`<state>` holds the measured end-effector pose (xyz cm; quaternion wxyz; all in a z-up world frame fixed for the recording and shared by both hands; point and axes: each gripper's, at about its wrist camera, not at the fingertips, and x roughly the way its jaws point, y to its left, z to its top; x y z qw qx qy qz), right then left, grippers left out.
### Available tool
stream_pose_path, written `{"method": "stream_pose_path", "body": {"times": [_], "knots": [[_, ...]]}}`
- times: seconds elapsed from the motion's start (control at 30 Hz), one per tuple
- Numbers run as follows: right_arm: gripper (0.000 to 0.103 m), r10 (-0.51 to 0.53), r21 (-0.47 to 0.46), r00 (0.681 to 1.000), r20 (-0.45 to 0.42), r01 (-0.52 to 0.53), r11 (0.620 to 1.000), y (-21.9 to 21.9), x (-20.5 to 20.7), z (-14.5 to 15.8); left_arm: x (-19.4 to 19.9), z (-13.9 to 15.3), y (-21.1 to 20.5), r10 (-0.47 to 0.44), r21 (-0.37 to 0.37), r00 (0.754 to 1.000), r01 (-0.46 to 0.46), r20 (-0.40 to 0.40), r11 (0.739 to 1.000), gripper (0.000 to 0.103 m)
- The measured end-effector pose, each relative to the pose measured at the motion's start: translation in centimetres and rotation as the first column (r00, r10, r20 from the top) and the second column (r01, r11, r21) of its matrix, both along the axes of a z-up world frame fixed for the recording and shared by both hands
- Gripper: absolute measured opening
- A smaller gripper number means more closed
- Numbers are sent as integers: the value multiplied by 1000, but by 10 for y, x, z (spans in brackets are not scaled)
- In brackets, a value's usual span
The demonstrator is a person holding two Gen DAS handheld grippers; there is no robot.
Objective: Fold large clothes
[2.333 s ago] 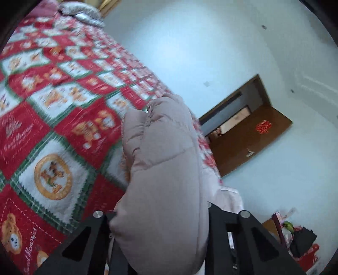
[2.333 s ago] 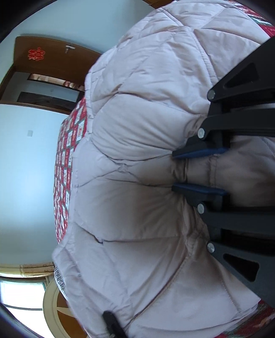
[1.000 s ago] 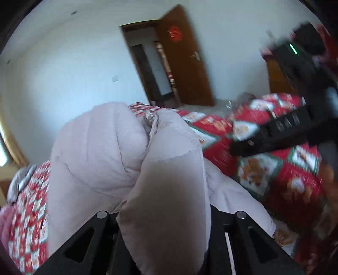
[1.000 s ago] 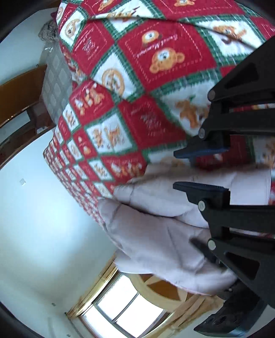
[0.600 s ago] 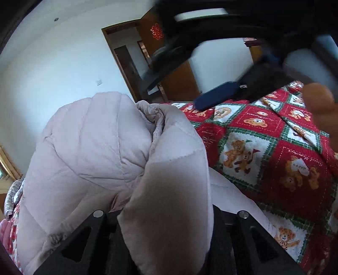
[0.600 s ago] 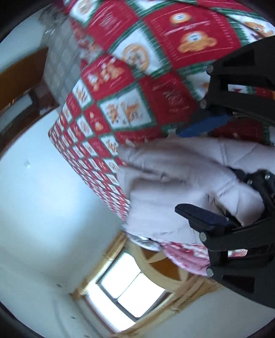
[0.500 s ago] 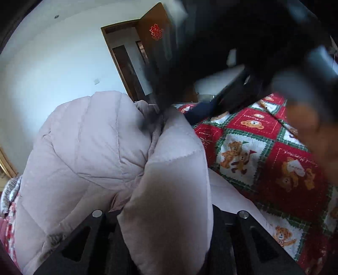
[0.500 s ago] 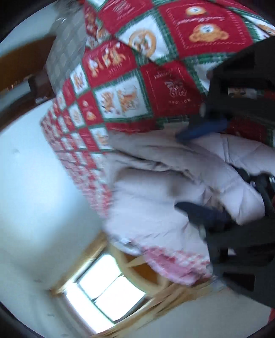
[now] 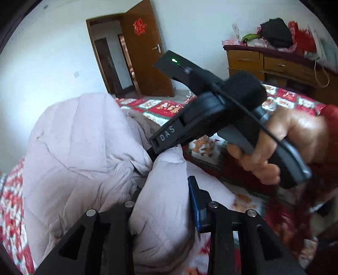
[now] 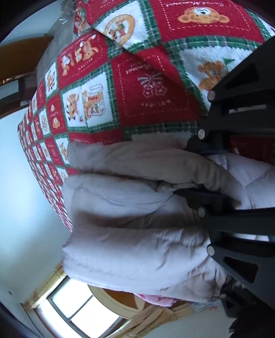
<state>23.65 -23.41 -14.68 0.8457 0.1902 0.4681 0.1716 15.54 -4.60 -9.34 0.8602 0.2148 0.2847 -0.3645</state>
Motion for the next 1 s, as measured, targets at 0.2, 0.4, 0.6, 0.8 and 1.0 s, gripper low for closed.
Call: {"method": "stream_pose_path", "body": {"times": [0.2,0.4,0.6,0.8,1.0], "knots": [[33,-13,-47,999,35,14,999,11,-7,2,-1,12,-1,-10,-2,998,10,65,1000,39],[32,0,54,1000,10,0,999,-5,-4,0,-11,29,-20,-137,-142,975,163,174,976,68],[30,-4,95,999,-33,7,995,-17,4,-12,-5,96,49,-83,-396,971,168,224,903,72],[30,-33,44,999,-3,33,998,-11,-1,-13,103,83,175,525,-434,850,-456,46,777,83],[31,-51,28,999,-6,51,998,-7,-5,-13,183,27,173,484,-464,838,-544,-252,699,83]]}}
